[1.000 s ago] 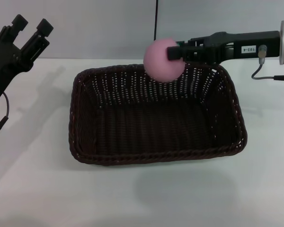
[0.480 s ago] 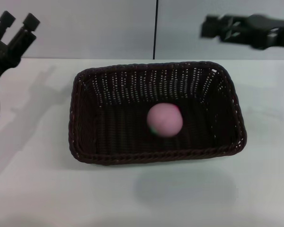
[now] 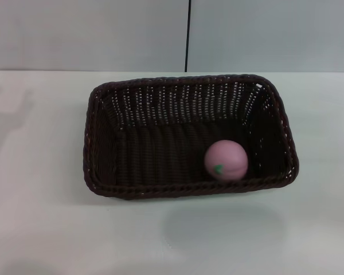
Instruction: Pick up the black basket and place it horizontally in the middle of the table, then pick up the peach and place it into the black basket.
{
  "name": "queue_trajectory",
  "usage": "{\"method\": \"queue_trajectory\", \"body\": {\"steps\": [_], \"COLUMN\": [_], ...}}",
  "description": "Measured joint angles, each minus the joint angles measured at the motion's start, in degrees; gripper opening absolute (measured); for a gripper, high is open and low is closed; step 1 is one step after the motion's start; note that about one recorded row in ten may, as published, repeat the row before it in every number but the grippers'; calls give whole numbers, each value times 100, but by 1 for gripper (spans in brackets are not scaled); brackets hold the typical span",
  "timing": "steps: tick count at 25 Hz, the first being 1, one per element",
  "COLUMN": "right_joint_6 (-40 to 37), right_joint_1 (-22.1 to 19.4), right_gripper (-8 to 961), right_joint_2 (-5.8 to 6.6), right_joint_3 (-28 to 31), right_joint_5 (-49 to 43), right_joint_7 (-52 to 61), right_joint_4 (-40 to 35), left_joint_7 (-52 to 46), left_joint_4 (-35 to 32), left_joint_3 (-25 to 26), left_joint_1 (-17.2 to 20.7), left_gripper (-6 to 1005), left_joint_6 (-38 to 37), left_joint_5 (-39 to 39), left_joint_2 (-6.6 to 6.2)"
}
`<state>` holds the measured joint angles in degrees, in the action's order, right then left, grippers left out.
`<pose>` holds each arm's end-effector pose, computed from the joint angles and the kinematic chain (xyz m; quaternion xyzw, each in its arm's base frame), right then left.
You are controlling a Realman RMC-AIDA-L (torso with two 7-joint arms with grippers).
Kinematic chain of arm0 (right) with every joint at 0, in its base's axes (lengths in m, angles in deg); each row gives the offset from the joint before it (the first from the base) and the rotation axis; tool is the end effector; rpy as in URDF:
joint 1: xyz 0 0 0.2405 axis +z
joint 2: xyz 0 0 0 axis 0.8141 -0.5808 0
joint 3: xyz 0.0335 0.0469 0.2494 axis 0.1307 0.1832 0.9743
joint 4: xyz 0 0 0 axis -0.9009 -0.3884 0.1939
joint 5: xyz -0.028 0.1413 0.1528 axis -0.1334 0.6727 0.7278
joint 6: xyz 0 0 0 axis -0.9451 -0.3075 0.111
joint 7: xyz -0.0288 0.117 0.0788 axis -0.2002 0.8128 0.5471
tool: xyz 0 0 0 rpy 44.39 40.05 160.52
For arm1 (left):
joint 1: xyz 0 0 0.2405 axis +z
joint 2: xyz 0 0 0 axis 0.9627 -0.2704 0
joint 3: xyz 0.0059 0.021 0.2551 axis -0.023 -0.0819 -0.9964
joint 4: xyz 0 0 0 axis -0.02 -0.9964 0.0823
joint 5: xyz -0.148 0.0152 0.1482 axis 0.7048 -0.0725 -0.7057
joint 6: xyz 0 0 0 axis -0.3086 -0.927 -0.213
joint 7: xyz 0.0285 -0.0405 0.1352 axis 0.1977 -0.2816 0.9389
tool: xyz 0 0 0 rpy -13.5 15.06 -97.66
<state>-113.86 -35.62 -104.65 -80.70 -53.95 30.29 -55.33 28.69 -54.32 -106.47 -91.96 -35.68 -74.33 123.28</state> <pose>0.3205 0.2803 0.1173 -0.6047 0.1900 0.6108 0.4744 -0.3398 0.2713 0.0724 -0.5754 -0.2547 -0.5711 0.5272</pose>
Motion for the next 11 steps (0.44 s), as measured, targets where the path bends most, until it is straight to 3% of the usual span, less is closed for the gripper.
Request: {"method": "queue_trajectory", "body": {"steps": [5, 11], "right_joint_6": [47, 203], "right_joint_1": [-143, -133], "right_gripper": [607, 607], "right_joint_2": [-118, -132], "right_joint_3": [1164, 1551], "right_joint_5": [358, 373], "right_joint_7": [-1093, -1496], "right_joint_4": [838, 1108], "left_joint_7": [7, 7], "left_joint_4": [5, 24], "left_joint_3": [722, 1165], "left_joint_1": [206, 329], "left_gripper": [857, 857], "left_joint_6": [-174, -439], "left_joint_5": [-1, -3], "left_joint_2": [-4, -4]}}
